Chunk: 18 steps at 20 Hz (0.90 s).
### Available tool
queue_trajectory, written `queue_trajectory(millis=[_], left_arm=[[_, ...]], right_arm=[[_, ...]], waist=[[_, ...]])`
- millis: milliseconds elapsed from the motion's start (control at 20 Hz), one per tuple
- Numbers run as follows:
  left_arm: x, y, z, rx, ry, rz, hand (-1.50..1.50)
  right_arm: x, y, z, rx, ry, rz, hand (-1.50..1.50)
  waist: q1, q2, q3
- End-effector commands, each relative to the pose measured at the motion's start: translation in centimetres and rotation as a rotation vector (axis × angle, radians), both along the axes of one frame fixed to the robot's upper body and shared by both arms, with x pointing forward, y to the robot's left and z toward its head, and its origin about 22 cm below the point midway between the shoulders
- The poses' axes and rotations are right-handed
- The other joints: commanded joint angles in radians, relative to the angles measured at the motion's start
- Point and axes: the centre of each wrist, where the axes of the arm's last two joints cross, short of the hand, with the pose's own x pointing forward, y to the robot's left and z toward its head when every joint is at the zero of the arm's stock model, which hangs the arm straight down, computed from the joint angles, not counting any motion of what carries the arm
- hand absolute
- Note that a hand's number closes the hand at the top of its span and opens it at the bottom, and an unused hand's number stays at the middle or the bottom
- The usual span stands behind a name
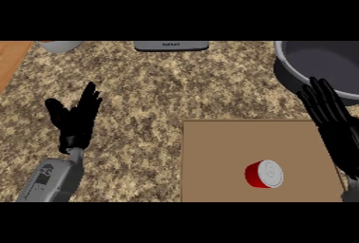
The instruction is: Pick the can from the tray and place it in the pot
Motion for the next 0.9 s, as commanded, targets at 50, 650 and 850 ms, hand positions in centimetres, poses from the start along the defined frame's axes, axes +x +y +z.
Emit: queue_trajectory(millis=[50, 650, 850], left_arm=[[-0.9, -0.8, -1.4, 0.061, 0.041, -0.11, 0.0], [-4.0, -0.5, -3.5, 0.099, 0.122, -0.345, 0.0], [-4.1, -0.1, -3.2, 0.087, 0.121, -0.368, 0.0]], right_arm=[[-0.6, 1.4, -0.8, -0.065, 0.108, -0.073, 1.5], [-6.4, 6.8, 0.2, -0.239, -0.353, -0.681, -1.5], [-11.2, 9.8, 2.0, -0.312, -0.293, -0.663, -1.5]], waist=[[-0.011, -0.023, -0.039], [-0.054, -0.038, -0.04], [-0.028, -0.029, -0.041]])
